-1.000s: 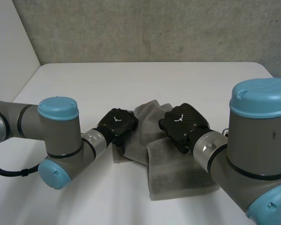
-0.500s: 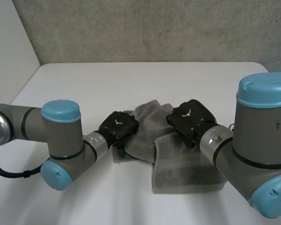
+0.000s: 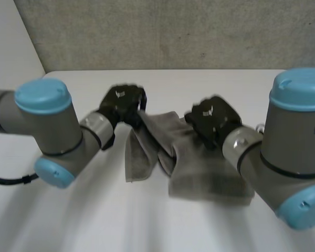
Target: Fold the towel.
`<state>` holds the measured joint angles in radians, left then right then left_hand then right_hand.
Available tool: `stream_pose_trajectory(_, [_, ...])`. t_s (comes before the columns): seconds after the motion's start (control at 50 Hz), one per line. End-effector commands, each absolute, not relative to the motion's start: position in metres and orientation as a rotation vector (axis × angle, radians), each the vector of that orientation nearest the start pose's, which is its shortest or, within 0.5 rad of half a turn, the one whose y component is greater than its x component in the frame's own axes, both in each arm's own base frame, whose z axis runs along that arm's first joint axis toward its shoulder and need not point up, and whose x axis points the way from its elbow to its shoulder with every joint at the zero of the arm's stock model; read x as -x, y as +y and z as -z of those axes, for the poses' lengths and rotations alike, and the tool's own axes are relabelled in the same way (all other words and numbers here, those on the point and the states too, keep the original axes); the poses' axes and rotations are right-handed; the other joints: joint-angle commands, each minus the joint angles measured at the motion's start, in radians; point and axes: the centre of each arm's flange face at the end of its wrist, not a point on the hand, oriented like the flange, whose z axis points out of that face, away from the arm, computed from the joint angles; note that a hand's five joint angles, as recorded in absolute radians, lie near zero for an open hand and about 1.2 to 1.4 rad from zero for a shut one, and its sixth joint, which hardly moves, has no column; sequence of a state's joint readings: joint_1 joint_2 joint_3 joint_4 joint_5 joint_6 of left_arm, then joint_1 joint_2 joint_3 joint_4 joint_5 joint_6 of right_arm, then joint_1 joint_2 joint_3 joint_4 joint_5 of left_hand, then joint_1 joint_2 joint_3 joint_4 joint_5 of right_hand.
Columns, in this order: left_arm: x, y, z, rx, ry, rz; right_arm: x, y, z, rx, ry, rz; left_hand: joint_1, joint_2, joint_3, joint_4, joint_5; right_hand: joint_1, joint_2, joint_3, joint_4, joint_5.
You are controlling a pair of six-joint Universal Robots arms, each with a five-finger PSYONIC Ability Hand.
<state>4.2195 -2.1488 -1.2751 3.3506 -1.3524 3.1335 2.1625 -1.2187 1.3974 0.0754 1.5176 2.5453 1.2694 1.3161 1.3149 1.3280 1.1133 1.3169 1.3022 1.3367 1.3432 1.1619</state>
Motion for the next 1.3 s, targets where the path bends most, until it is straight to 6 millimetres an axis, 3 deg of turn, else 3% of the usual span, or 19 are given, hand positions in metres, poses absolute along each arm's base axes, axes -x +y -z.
stream_pose_trajectory(0.02, [0.330, -0.343, -0.273, -0.789, 2.256, 2.687, -0.342, -0.273, -0.294, 1.198, 1.562, 2.391, 0.127, 0.080, 0.081, 0.068, 0.108, 0.079, 0.094, 0.060, 0.053, 0.060])
stream_pose_trajectory(0.04, [0.330, -0.343, -0.273, -0.788, 2.255, 2.688, -0.342, -0.274, -0.295, 1.197, 1.560, 2.392, 0.127, 0.080, 0.081, 0.068, 0.108, 0.079, 0.094, 0.060, 0.053, 0.060])
stream_pose_trajectory(0.08, [0.318, -0.367, -0.315, -0.659, 2.042, 2.816, -0.340, -0.297, -0.340, 1.043, 1.277, 2.639, 0.127, 0.080, 0.081, 0.068, 0.108, 0.079, 0.094, 0.060, 0.053, 0.060])
stream_pose_trajectory(0.1, [0.318, -0.367, -0.316, -0.658, 2.041, 2.816, -0.340, -0.297, -0.340, 1.042, 1.276, 2.641, 0.127, 0.080, 0.081, 0.068, 0.108, 0.079, 0.094, 0.060, 0.053, 0.060])
stream_pose_trajectory(0.14, [0.307, -0.375, -0.362, -0.573, 1.836, 2.944, -0.338, -0.305, -0.383, 0.907, 1.023, 2.813, 0.127, 0.080, 0.081, 0.068, 0.108, 0.079, 0.094, 0.060, 0.053, 0.060])
stream_pose_trajectory(0.24, [0.300, -0.363, -0.403, -0.544, 1.692, 3.039, -0.338, -0.304, -0.408, 0.784, 0.833, 2.841, 0.127, 0.080, 0.081, 0.068, 0.108, 0.079, 0.094, 0.060, 0.053, 0.060])
stream_pose_trajectory(0.28, [0.299, -0.359, -0.402, -0.549, 1.710, 3.029, -0.339, -0.303, -0.408, 0.775, 0.825, 2.799, 0.127, 0.080, 0.081, 0.068, 0.108, 0.079, 0.094, 0.060, 0.053, 0.060])
stream_pose_trajectory(0.36, [0.298, -0.354, -0.375, -0.588, 1.849, 2.934, -0.344, -0.302, -0.374, 0.913, 0.858, 2.564, 0.127, 0.080, 0.081, 0.068, 0.108, 0.079, 0.094, 0.060, 0.053, 0.060])
stream_pose_trajectory(0.4, [0.295, -0.345, -0.334, -0.650, 2.038, 2.795, -0.345, -0.303, -0.356, 0.991, 0.873, 2.476, 0.127, 0.080, 0.081, 0.068, 0.108, 0.079, 0.094, 0.060, 0.053, 0.060])
stream_pose_trajectory(0.42, [0.295, -0.345, -0.334, -0.650, 2.039, 2.795, -0.345, -0.303, -0.356, 0.992, 0.873, 2.475, 0.127, 0.080, 0.081, 0.068, 0.108, 0.079, 0.094, 0.060, 0.053, 0.060])
stream_pose_trajectory(0.46, [0.293, -0.333, -0.286, -0.743, 2.237, 2.634, -0.347, -0.295, -0.320, 1.162, 0.903, 2.284, 0.127, 0.080, 0.081, 0.068, 0.108, 0.079, 0.094, 0.060, 0.053, 0.060])
stream_pose_trajectory(0.48, [0.293, -0.333, -0.286, -0.743, 2.238, 2.633, -0.347, -0.295, -0.320, 1.163, 0.903, 2.283, 0.127, 0.080, 0.081, 0.068, 0.108, 0.079, 0.094, 0.060, 0.053, 0.060])
stream_pose_trajectory(0.52, [0.283, -0.322, -0.241, -0.824, 2.413, 2.451, -0.342, -0.295, -0.287, 1.259, 1.001, 2.095, 0.127, 0.080, 0.081, 0.068, 0.108, 0.079, 0.094, 0.060, 0.053, 0.060])
stream_pose_trajectory(0.68, [0.269, -0.278, -0.165, -1.080, 2.606, 2.080, -0.314, -0.311, -0.227, 1.221, 1.475, 1.752, 0.127, 0.080, 0.081, 0.068, 0.108, 0.057, 0.072, 0.037, 0.031, 0.037])
stream_pose_trajectory(0.84, [0.268, -0.259, -0.146, -1.187, 2.618, 1.966, -0.290, -0.309, -0.207, 1.302, 1.788, 1.527, 0.124, 0.078, 0.079, 0.066, 0.106, -0.010, 0.005, -0.030, -0.036, -0.030])
stream_pose_trajectory(1.02, [0.274, -0.254, -0.146, -1.212, 2.618, 1.969, -0.277, -0.306, -0.195, 1.425, 2.024, 1.505, 0.118, 0.072, 0.073, 0.060, 0.100, -0.940, -0.925, -0.960, -0.967, -0.960])
stream_pose_trajectory(1.14, [0.275, -0.254, -0.147, -1.215, 2.615, 1.974, -0.271, -0.301, -0.199, 1.378, 2.105, 1.528, 0.121, 0.075, 0.076, 0.063, 0.103, -1.065, -1.050, -1.084, -1.091, -1.084])
stream_pose_trajectory(1.2, [0.275, -0.253, -0.149, -1.217, 2.609, 1.983, -0.264, -0.296, -0.203, 1.256, 2.172, 1.557, 0.121, 0.075, 0.076, 0.063, 0.103, -1.059, -1.044, -1.078, -1.085, -1.078])
stream_pose_trajectory(1.3, [0.278, -0.256, -0.155, -1.216, 2.583, 2.017, -0.242, -0.280, -0.204, 0.793, 2.376, 1.649, 0.124, 0.078, 0.079, 0.066, 0.106, -1.018, -1.003, -1.037, -1.044, -1.037])
